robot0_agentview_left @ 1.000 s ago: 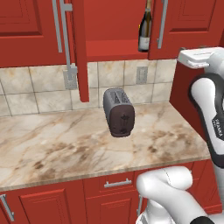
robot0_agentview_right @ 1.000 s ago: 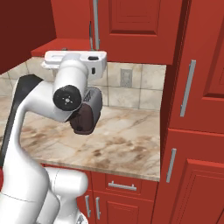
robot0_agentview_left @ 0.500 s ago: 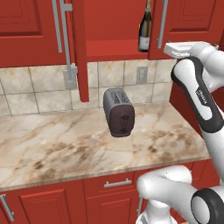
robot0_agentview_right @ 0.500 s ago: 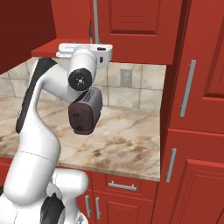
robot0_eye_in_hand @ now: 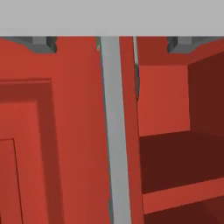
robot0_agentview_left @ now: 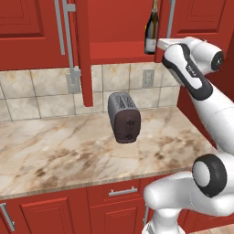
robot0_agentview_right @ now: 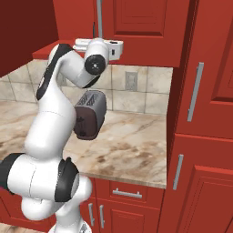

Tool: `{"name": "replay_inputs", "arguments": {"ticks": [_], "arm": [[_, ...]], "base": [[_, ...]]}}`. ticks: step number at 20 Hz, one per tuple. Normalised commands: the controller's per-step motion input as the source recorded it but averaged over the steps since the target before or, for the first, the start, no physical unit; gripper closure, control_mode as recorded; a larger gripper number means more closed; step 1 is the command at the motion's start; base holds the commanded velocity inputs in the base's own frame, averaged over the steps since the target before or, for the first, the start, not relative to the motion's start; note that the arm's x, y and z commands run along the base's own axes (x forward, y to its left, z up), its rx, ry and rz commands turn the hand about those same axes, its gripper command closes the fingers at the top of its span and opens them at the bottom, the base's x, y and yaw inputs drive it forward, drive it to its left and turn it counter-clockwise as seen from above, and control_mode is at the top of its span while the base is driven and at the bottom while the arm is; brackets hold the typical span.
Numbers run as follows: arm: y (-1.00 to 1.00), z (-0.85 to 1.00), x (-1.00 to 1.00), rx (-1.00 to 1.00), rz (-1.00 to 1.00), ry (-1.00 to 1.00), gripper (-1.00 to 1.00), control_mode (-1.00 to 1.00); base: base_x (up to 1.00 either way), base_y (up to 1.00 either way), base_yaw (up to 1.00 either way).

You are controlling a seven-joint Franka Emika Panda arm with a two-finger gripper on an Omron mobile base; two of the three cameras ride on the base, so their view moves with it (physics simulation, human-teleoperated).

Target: Open the cabinet directly in front. Then move the wine and the cup to the dining counter with the candle on it.

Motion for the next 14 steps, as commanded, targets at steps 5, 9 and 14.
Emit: {"name": "replay_inputs", "arguments": {"ticks": [5, 9, 14], "arm": [[-0.15, 0.00, 1.00, 0.00, 0.00, 0.11, -1.00, -1.00], [-0.13, -0.01, 1.00, 0.00, 0.00, 0.06, -1.00, -1.00], [-0.03, -0.01, 0.81, 0.00, 0.00, 0.01, 1.00, -1.00]], "base": [[0.00, 0.00, 0.00], [0.00, 0.00, 0.00], [0.00, 0.00, 0.00]]}}
